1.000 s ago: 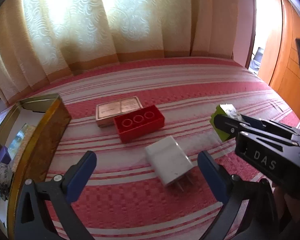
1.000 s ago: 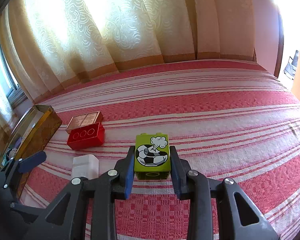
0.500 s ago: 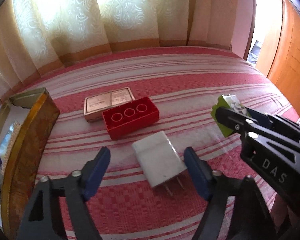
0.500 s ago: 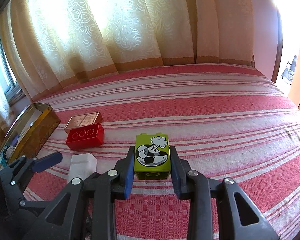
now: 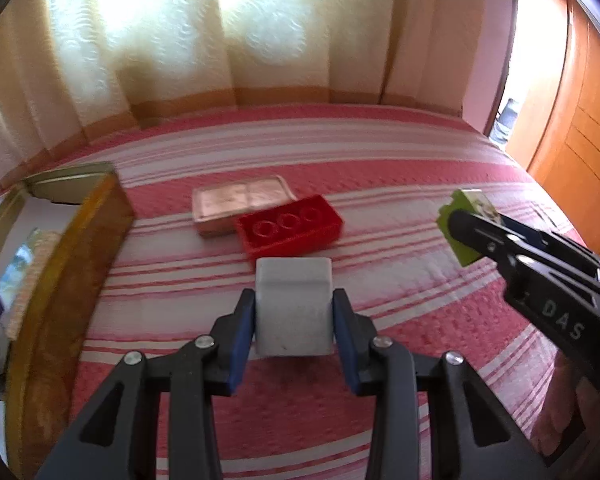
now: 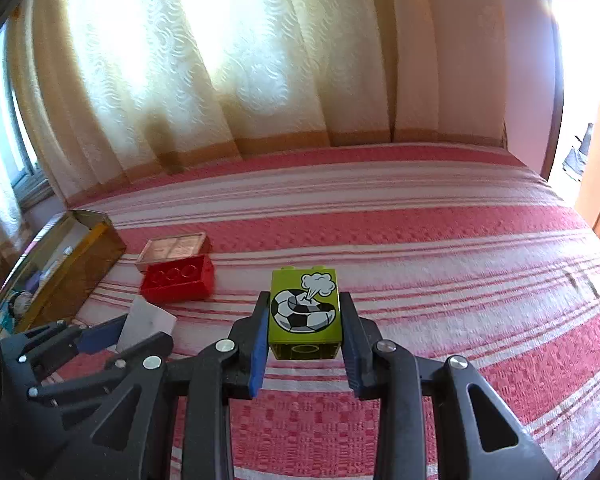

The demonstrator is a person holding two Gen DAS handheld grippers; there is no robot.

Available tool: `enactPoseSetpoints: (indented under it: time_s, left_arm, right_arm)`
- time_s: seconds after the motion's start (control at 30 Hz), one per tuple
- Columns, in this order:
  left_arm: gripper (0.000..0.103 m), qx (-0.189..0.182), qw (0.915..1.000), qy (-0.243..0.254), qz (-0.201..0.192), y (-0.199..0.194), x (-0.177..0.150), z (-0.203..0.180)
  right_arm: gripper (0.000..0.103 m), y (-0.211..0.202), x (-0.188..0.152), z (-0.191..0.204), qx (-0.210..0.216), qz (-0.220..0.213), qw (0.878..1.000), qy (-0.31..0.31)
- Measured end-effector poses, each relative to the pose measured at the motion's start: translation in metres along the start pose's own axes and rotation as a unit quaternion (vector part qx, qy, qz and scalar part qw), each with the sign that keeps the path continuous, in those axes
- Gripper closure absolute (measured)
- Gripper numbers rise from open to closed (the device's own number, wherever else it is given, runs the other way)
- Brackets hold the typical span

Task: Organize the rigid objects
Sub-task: 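Grasp the white charger plug with the left tool while the right tool holds the green block, then carry the white plug and green block toward the tray with both tools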

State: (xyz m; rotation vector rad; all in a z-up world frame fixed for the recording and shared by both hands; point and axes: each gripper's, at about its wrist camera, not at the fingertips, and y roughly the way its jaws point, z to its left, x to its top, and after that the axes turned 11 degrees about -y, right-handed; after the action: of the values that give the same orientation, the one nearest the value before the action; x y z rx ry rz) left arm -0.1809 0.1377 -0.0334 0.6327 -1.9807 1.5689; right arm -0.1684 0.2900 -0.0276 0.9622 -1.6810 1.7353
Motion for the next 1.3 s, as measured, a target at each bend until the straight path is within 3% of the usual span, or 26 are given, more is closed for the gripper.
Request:
enactPoseSetpoints:
  time_s: [0.33,0.7,1.3]
  left_arm:
    - [0.066,0.009,0.9978,-0.03,-0.059,-0.024,-0.001,0.03]
    - [0.066,0.029,0.9911,-0.024,-0.128,-0.049,-0.007,0.04]
    - [0.066,0.031,0.9857,-0.041,-0.16,-0.068,-0.018,0.058]
  right_arm:
    - [0.069,-0.019,0.002,0.024,0.011,-0.06,0.998,-0.025]
    - [0.069,-0.035,0.001,0.036,0.001,-0.11,0.993,-0.034]
    - [0.069,-0.053,-0.006,0.054,-0.002,-0.153,0.987,-0.054]
